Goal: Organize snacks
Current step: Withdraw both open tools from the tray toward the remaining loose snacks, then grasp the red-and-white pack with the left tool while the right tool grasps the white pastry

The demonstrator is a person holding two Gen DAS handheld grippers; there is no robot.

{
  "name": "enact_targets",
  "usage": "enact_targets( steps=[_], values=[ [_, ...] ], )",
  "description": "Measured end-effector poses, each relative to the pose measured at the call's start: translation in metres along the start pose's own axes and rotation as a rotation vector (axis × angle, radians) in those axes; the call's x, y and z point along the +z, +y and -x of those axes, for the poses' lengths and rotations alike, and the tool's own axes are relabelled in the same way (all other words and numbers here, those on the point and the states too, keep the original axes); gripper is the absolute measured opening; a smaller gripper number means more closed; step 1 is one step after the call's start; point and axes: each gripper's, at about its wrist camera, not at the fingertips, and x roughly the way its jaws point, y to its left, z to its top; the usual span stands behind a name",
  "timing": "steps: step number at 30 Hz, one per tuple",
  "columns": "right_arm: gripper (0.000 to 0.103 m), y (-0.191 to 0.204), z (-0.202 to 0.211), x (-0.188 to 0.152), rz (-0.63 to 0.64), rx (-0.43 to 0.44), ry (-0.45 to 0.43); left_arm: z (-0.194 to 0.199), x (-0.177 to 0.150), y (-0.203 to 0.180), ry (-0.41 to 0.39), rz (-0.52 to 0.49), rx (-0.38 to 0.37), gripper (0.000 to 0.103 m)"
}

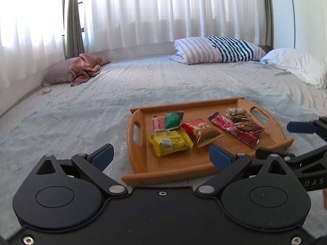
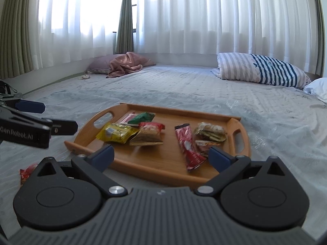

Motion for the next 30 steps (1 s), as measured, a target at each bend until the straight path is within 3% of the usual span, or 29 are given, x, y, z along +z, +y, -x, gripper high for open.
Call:
enact_targets(
  steps=[7, 12, 15, 17, 22, 25, 30],
  values=[
    [0.103, 0.016, 0.004, -0.021, 0.013, 0.029, 0.001, 0.018, -0.027, 0.017, 0.009, -0.021, 0.020, 0.099],
    [0.103, 0.031, 0.005, -0.036, 0.006, 0.086, 0.026, 0.022, -0.052, 0.023, 0.038, -0.065, 0.017, 0.090],
    [0.100, 0.040, 0.005, -0.045, -0.003, 0.121, 0.045, 0.024, -0.066, 0.031, 0.065, -0.058, 0.018, 0.082],
    [0.099, 0.046, 0.007, -0.050, -0.014, 0.146, 0.048, 0.026, -0.074, 0.035, 0.076, -0.054, 0.012, 0.070],
    [0.090, 0.062, 0.010, -0.061, -0.026, 0.196, 0.060, 0.031, -0.092, 0.041, 0.107, -0.081, 0.009, 0.056],
    [0.082, 0.069, 0.009, -0.066, -0.043, 0.230, 0.080, 0.030, -0.099, 0.044, 0.116, -0.086, -0.003, 0.056],
    [0.078, 0.080, 0.008, -0.068, -0.009, 0.240, 0.087, 0.018, -0.096, 0.056, 0.131, -0.017, -0.045, 0.065]
  ],
)
